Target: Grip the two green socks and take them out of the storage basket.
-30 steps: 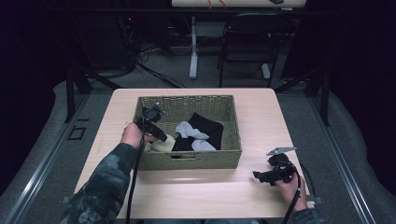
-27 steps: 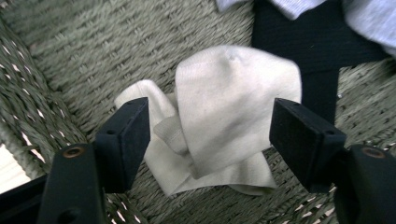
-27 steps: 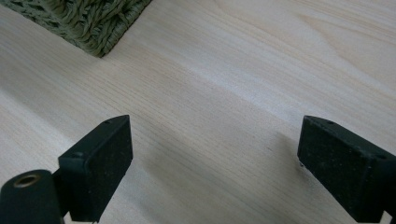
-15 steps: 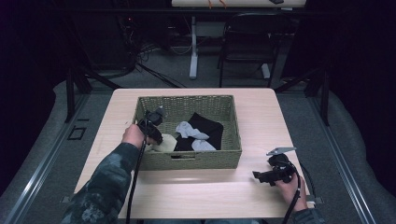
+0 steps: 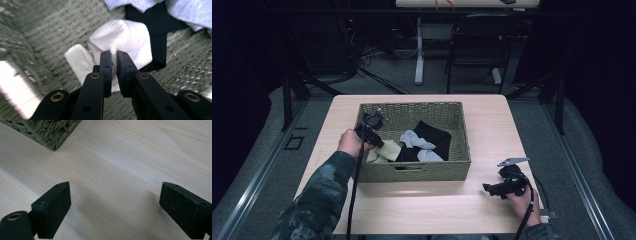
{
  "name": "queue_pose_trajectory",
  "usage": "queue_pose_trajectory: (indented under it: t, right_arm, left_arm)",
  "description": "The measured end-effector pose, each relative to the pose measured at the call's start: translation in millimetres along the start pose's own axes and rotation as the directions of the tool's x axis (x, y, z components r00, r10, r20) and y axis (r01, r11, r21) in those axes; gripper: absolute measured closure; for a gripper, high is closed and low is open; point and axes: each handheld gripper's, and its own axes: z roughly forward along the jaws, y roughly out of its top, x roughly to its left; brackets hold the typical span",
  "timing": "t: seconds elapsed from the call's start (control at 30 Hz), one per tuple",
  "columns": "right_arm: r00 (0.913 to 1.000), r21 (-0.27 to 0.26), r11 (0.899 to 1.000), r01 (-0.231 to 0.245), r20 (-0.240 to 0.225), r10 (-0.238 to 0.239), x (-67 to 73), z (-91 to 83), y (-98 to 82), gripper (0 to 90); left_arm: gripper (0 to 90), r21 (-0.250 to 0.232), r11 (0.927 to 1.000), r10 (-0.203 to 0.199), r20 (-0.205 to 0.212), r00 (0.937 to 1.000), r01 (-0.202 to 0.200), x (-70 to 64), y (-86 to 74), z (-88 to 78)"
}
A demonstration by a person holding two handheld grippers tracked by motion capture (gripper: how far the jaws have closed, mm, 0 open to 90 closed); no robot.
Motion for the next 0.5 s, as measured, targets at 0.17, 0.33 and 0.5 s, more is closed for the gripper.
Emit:
queue_pose_trajectory:
  t: [0.17, 0.33, 0.5]
  right_arm:
    - [1.0000, 0.007, 1.000, 0.005, 0.007, -0.005, -0.7, -0.6, 0.1, 9.7]
    - [1.0000, 0.009, 1.000, 0.006, 0.006, -0.006, -0.8, -0.4, 0.0, 9.7]
    - [1.0000, 0.001, 1.000, -0.004, 0.006, 0.004, -1.7, -1.8, -1.9, 9.7]
  left_arm:
    - [83.4, -0.049, 0.9988, 0.003, 0.000, 1.0000, -0.003, 0.3, 0.7, -19.3]
    - [83.4, -0.076, 0.9970, 0.009, -0.016, 0.9998, -0.011, 1.0, 1.6, -33.2]
    - [83.4, -0.114, 0.9935, 0.006, -0.017, 0.9998, -0.008, 2.8, 2.4, -46.9]
